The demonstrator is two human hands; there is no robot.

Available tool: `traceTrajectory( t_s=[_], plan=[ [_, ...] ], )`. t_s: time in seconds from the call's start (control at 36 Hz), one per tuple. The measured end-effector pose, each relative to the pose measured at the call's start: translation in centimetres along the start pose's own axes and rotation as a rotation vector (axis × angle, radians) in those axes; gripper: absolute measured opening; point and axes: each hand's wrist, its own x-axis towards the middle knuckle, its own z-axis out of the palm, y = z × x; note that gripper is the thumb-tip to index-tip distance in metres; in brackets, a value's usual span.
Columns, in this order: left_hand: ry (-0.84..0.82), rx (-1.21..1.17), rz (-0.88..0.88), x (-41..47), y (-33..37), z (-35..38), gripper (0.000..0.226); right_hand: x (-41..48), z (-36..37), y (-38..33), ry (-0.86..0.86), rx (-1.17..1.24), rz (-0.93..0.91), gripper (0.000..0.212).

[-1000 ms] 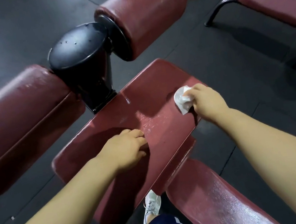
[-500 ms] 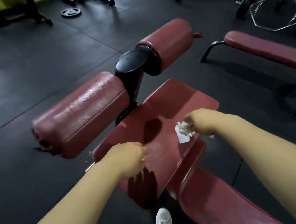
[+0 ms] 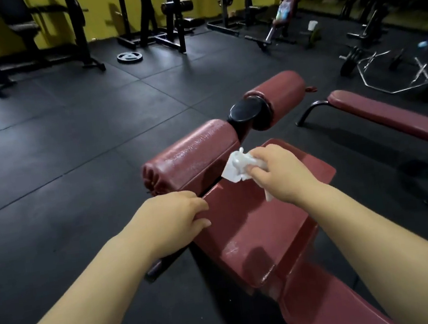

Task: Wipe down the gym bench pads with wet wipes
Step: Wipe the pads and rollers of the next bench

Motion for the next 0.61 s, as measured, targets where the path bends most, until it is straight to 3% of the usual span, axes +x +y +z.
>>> traceTrajectory(
  t_s=[0.06,0.17,0.22,0.42,0.61],
  plan=[
    [0.106,-0.030,-0.021,-0.3,-1.2,-0.8,0.031,0.7,0.1,-1.0,0.092,0.043,0.026,0.009],
    [0.323,-0.095,-0.071,0.1,-3.8,-1.5,0.023,2.8,0.8,-2.1,0.221,0.101,0.118,0.023],
    [0.378,-0.113,-0.097,0.5,-5.0,-1.3,0.031,4.1,1.3,-2.3,0.257,0.144,0.167,0.023],
    [0.214,-0.177,-0.155,2.0,-6.8,-1.2,0.060,8.0,3.5,-2.1,0.271,0.137,0.222,0.029],
    [0.228,-0.220,-0.166,2.5,-8.3,-1.5,0.058,9.9,5.4,-2.3,0.313,0.035,0.124,0.035]
  ],
)
